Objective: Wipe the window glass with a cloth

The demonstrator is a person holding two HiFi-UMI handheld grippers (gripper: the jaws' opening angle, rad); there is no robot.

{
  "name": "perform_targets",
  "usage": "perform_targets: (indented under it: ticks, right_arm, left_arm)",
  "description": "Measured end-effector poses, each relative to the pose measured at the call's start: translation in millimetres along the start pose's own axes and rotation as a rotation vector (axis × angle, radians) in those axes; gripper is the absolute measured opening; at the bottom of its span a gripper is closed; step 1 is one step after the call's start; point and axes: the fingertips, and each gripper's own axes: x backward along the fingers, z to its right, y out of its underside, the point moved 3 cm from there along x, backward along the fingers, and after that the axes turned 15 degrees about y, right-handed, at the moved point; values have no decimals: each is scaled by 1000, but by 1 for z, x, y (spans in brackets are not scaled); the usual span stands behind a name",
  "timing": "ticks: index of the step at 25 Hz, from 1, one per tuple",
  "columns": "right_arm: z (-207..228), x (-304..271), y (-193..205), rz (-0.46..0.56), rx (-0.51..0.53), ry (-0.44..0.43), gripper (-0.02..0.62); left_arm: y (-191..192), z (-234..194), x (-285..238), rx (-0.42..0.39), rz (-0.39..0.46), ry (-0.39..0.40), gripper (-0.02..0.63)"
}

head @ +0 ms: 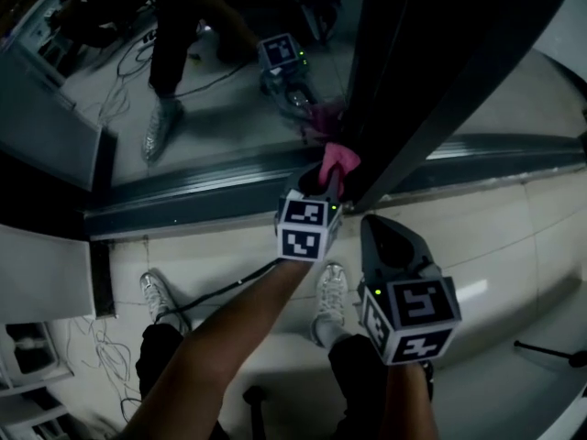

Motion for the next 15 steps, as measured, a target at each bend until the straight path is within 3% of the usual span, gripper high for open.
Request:
perform_targets:
  ticks: [15]
  right_arm:
    - [15, -4, 10, -52, -22, 38, 6]
  left_arm:
    - [25, -9, -44, 32, 59, -2, 61]
